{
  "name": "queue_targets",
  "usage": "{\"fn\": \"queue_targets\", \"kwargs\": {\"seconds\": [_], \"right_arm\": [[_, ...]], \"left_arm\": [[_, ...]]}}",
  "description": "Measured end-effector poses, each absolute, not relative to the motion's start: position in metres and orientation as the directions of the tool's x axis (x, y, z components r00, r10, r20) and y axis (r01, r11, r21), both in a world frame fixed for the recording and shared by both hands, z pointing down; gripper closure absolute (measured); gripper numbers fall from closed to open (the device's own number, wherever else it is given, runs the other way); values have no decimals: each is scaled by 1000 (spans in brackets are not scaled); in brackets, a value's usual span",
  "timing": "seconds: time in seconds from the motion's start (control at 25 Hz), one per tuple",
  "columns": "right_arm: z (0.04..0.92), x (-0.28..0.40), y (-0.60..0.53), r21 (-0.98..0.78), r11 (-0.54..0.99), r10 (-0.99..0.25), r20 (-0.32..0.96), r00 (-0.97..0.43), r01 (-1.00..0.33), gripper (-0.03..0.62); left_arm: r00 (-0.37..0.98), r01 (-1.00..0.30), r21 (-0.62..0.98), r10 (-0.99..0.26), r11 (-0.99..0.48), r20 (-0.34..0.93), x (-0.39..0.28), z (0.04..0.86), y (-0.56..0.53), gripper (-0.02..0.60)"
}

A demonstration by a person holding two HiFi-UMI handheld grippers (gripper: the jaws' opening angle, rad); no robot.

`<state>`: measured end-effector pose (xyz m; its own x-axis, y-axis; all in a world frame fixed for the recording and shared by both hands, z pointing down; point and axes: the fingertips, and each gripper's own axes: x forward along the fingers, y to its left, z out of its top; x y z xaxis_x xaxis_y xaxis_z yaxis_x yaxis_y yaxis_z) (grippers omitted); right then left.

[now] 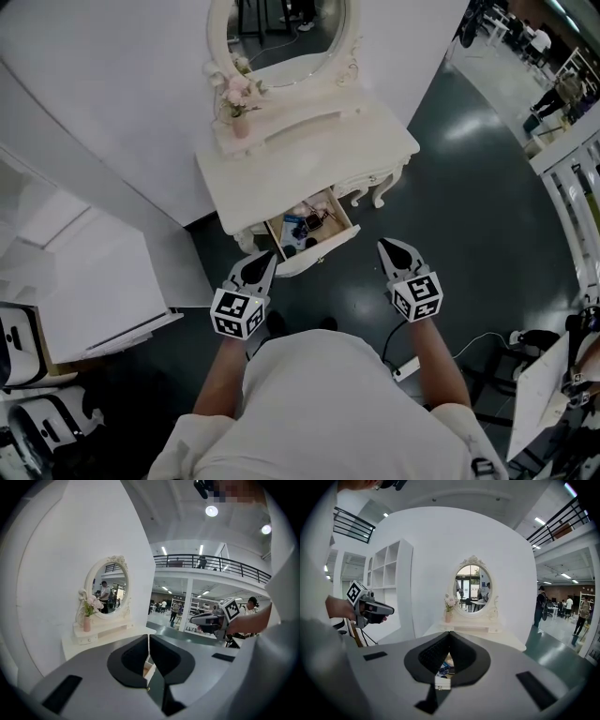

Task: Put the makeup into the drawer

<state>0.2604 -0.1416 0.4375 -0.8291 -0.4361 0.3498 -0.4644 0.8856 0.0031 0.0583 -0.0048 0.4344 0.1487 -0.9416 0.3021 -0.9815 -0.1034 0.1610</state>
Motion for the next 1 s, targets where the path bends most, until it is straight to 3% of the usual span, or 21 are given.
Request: {"fn": "queue_targets", "kwargs": {"seconds": [1.0], "right_arm": [[429, 257, -151, -10, 879, -449, 317, -835, -476, 566]], "left_arm": [[141, -982, 160, -946, -97, 293, 48, 430, -17, 557]]}}
